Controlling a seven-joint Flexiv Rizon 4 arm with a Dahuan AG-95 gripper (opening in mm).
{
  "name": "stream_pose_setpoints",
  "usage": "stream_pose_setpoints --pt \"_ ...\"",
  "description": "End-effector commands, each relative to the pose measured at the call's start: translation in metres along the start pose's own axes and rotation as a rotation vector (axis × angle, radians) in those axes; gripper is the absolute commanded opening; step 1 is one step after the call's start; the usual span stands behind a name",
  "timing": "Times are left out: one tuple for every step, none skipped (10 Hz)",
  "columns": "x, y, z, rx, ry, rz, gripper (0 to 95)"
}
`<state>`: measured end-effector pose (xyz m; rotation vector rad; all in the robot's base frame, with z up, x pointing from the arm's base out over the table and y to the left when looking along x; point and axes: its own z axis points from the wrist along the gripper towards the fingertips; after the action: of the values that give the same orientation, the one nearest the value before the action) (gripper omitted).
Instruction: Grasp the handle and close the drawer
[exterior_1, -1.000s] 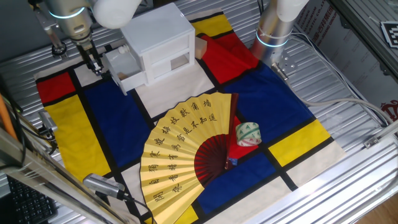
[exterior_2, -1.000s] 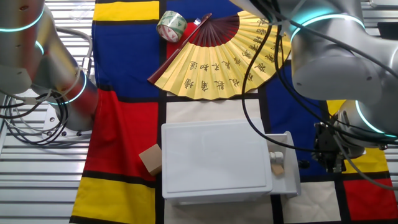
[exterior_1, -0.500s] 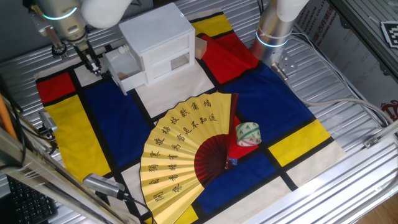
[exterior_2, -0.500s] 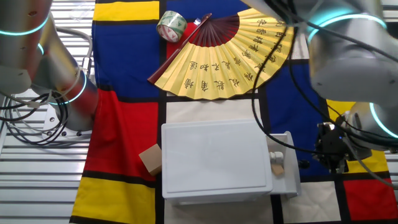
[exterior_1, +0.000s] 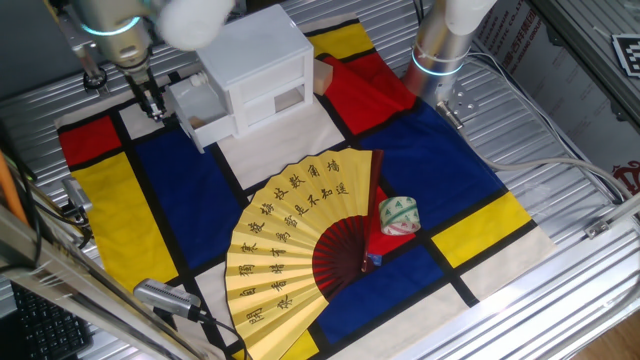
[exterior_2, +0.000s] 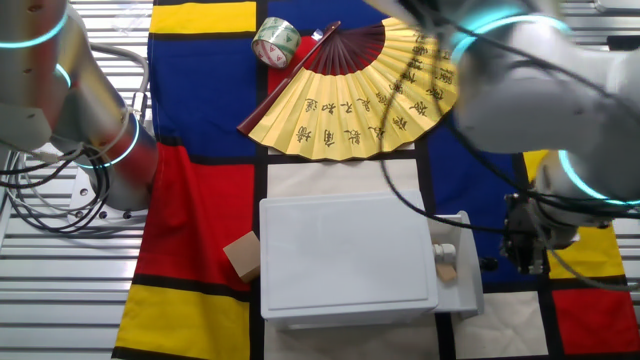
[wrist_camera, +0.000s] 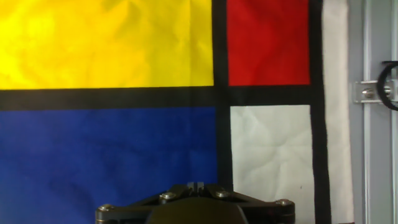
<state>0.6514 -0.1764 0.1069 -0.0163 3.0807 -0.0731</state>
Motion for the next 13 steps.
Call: stream_pose_setpoints --pt "-0.004 0.000 0.001 -0.042 -0.003 0.001 0.0" --pt "-0.004 0.000 0.001 -0.045 -0.004 -0.001 0.0" --pt "-0.004 0.000 0.001 -0.049 -0.003 -0.003 0.0" --pt "-0.004 0.000 0.001 -0.052 -0.003 -0.005 0.0" --pt "-0.004 0.000 0.001 -0.054 -0.002 -0.009 0.0" --pt "-0.004 0.000 0.001 -0.057 -0.001 -0.012 0.0" --pt "-0.004 0.000 0.002 -0.056 0.003 -0.014 0.0" --pt "-0.005 0.000 0.002 -0.055 0.005 -0.016 0.0" --pt "-0.005 0.000 0.002 -0.055 0.007 -0.016 0.0" --pt "-0.005 0.000 0.002 -0.055 0.008 -0.017 0.0" --pt "-0.008 -0.002 0.006 -0.054 0.008 -0.021 0.0" --pt "-0.011 -0.005 0.011 -0.056 0.010 -0.031 0.0" --pt "-0.013 -0.006 0.014 -0.057 0.013 -0.036 0.0"
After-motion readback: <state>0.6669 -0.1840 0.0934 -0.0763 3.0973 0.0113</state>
